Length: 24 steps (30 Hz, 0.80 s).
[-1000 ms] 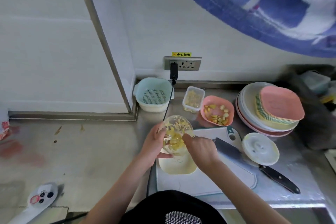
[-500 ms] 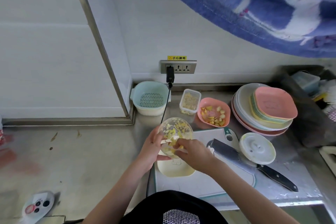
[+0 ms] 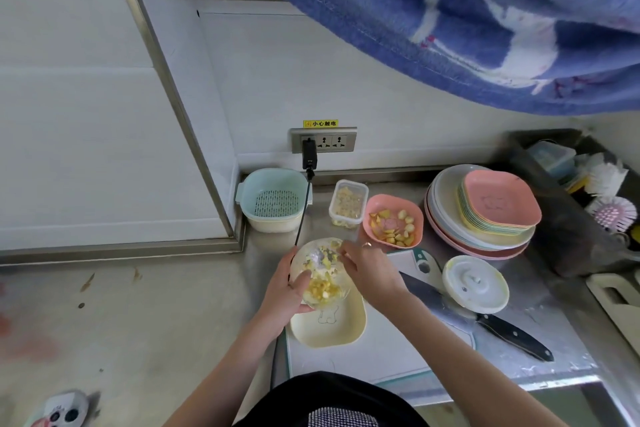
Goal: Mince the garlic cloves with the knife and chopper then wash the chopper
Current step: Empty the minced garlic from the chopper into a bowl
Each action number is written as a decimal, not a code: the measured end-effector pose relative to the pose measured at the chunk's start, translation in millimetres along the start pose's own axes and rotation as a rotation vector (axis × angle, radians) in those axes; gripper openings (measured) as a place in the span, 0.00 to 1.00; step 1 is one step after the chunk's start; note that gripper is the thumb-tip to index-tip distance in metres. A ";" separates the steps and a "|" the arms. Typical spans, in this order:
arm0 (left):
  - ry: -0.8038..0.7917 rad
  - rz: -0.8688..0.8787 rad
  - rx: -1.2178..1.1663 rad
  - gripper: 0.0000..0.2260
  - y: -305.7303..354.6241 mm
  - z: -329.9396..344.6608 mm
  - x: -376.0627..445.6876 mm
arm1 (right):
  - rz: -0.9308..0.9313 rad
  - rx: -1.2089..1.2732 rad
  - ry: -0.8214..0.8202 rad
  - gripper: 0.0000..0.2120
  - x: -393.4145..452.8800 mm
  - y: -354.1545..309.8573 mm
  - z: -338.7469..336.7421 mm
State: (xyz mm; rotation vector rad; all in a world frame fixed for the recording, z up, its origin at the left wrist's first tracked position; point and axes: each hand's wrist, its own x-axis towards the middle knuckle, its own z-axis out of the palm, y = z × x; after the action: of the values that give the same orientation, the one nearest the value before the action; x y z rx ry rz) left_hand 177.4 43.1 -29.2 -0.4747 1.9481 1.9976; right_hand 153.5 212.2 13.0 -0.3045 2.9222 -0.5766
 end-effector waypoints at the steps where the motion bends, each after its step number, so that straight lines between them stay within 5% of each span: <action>1: 0.003 0.000 0.010 0.18 -0.4 1.4 -1.0 | -0.016 -0.039 0.027 0.06 4.0 -0.4 -0.7; 7: 0.043 0.056 0.085 0.09 0.1 3.0 -1.8 | -0.025 -0.224 -0.235 0.08 -15.4 0.7 13.3; 12: 0.048 0.065 0.078 0.07 -2.1 3.7 -6.0 | -0.060 -0.262 0.048 0.18 -9.8 0.5 0.5; 18: 0.076 0.063 0.085 0.08 -0.3 2.4 -4.8 | -0.045 -0.315 -0.181 0.23 -35.9 -2.4 23.4; 24: 0.101 0.033 0.102 0.09 -5.1 -3.3 -2.5 | -0.124 -0.301 0.063 0.29 -21.8 4.2 7.7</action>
State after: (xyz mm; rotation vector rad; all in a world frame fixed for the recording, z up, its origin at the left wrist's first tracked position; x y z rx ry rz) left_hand 181.9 40.0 -32.7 -0.5308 2.1199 1.9163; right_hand 175.4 218.2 6.6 -0.5144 3.0640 -0.1603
